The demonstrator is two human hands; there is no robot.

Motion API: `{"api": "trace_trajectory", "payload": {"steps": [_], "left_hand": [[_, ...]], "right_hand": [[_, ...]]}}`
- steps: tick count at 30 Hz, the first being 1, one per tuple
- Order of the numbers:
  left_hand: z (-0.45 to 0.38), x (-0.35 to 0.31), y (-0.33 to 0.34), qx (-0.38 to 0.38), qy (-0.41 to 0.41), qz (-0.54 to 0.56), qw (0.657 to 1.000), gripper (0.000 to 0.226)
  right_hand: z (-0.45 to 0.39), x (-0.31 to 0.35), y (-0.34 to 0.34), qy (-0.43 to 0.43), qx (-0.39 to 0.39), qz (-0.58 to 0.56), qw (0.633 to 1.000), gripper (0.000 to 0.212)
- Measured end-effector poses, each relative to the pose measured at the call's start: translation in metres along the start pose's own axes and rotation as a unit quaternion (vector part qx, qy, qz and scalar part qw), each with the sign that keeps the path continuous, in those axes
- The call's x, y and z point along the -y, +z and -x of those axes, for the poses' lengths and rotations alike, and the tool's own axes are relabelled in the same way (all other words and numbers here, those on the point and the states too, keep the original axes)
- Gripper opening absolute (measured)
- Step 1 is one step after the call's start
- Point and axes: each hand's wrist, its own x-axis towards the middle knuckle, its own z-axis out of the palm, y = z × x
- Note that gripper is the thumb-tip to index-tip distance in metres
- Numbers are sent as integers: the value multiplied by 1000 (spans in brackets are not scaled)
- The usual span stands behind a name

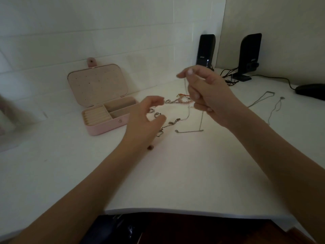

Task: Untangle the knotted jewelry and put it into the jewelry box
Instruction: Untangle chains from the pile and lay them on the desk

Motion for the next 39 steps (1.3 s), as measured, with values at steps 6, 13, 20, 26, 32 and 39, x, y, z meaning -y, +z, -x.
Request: {"api": "trace_trajectory", "payload": {"steps": [6, 13, 20, 26, 32, 39], "left_hand": [[3, -9, 18, 192, -26, 232, 953, 27], [-1, -5, 10, 102, -112, 173, 973, 28], [-3, -8, 5, 74, -128, 178, 973, 31], [-4, -4, 2, 52, -99, 150, 982, 27], [0, -1, 0, 14, -56, 64, 996, 16], [11, -13, 3, -34, -19, 37, 999, 14]], "right_hand": [[6, -7, 20, -8, 114, 65, 991, 20], [-7, -21, -9, 131, -31, 114, 984, 22], [-13, -22, -24, 170, -41, -45, 984, 15], [-15, -17, -42, 196, -94, -139, 966, 12], [-11, -12, -51, 96, -180, -204, 957, 15], [-6, -4, -56, 20, -162, -222, 961, 13]]}}
